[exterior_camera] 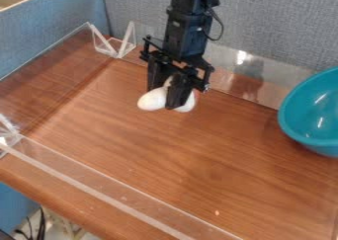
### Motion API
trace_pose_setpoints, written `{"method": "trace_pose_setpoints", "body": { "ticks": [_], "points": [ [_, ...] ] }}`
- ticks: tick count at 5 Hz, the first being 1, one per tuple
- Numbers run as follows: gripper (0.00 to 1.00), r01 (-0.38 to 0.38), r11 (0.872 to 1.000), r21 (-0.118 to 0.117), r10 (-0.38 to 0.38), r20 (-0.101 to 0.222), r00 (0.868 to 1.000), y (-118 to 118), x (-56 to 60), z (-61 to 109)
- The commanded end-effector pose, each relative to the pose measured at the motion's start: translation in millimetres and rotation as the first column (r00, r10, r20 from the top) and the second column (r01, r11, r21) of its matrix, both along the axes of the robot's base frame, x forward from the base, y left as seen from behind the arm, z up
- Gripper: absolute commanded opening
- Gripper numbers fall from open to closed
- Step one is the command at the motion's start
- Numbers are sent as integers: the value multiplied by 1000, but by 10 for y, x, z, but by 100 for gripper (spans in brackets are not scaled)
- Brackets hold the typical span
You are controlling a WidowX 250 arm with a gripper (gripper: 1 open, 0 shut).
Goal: Remove the mushroom from inside the blue bowl and put it on the table
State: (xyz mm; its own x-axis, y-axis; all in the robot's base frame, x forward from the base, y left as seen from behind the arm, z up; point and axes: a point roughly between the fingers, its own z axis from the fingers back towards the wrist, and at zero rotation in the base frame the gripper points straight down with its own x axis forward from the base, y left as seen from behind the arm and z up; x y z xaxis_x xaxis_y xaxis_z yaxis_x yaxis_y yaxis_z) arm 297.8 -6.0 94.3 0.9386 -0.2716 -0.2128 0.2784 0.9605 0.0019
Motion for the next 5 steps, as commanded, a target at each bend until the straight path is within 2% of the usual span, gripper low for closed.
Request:
{"method": "trace_pose_setpoints", "body": {
  "ticks": [1,5],
  "points": [
    [0,19,1000,-3,-19,105,994,-56,24,299],
    [0,51,999,-11,-50,100,994,-90,-8,239]
  ]
}}
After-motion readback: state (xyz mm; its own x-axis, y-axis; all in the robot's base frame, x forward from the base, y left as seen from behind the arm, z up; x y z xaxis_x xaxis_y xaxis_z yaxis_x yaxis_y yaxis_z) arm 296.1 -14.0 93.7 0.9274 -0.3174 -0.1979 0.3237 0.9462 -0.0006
